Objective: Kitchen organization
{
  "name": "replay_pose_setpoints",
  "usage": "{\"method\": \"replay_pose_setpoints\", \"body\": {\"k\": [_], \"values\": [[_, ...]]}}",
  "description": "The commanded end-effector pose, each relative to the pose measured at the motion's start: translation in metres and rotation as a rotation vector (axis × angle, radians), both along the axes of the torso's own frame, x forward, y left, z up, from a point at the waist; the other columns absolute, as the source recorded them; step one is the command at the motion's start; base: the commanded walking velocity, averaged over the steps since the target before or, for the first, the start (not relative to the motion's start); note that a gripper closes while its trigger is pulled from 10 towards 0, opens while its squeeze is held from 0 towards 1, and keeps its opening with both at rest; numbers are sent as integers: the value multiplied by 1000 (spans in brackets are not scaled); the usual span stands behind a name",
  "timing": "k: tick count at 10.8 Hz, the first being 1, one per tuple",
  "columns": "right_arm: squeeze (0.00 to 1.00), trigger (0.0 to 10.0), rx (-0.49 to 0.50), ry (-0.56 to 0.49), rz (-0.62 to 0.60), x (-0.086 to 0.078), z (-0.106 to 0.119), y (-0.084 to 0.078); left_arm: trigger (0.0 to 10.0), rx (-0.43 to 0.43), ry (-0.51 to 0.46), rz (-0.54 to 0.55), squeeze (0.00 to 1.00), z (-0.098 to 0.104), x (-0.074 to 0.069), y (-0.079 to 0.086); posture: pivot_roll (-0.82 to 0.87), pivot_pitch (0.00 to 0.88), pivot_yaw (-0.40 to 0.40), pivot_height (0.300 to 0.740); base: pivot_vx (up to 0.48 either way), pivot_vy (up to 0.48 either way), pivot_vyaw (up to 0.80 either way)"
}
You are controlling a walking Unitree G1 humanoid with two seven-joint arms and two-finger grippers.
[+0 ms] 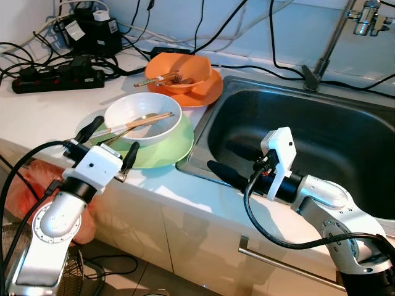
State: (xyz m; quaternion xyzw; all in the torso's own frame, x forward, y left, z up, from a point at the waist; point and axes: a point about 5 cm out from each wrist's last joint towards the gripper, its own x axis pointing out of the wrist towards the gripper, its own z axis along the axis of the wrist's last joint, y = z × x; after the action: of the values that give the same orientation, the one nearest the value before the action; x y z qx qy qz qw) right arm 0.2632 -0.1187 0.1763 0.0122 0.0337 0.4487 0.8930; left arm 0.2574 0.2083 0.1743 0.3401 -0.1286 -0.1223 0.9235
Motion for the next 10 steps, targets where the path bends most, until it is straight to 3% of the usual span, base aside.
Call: {"method": "replay_pose_setpoints", "body": {"k": [1,2,3,5,6,7,8,9,10], "values": [[0,10000,-7,-8,1,-3,1,0,9059,33,8,-37,0,0,1,-3,276,30,23,740,0,0,0],[0,10000,-7,-8,1,-3,1,1,1176,28,10,-55,0,0,1,-4,276,31,24,740,0,0,0],[0,10000,-8,-8,0,-4,0,1,0,30,10,-60,0,1,2,-4,274,32,23,740,0,0,0],[0,10000,-10,-7,2,-4,0,1,549,33,6,-72,0,4,5,-5,273,33,23,740,0,0,0],[0,10000,-13,-7,2,-4,-1,2,3176,33,9,-76,0,5,6,-5,274,32,23,740,0,0,0],[0,10000,-13,-7,2,-4,-1,2,7765,43,13,-73,0,5,7,-5,275,32,22,740,0,0,0],[0,10000,-13,-6,4,-4,-2,3,5490,24,24,-84,0,6,8,-6,276,32,21,740,0,0,0],[0,10000,-14,-7,4,-4,-2,3,0,17,20,-88,0,6,8,-6,276,32,21,740,0,0,0],[0,10000,-14,-8,2,-4,-2,3,0,14,22,-88,0,6,8,-6,276,32,21,740,0,0,0]]}}
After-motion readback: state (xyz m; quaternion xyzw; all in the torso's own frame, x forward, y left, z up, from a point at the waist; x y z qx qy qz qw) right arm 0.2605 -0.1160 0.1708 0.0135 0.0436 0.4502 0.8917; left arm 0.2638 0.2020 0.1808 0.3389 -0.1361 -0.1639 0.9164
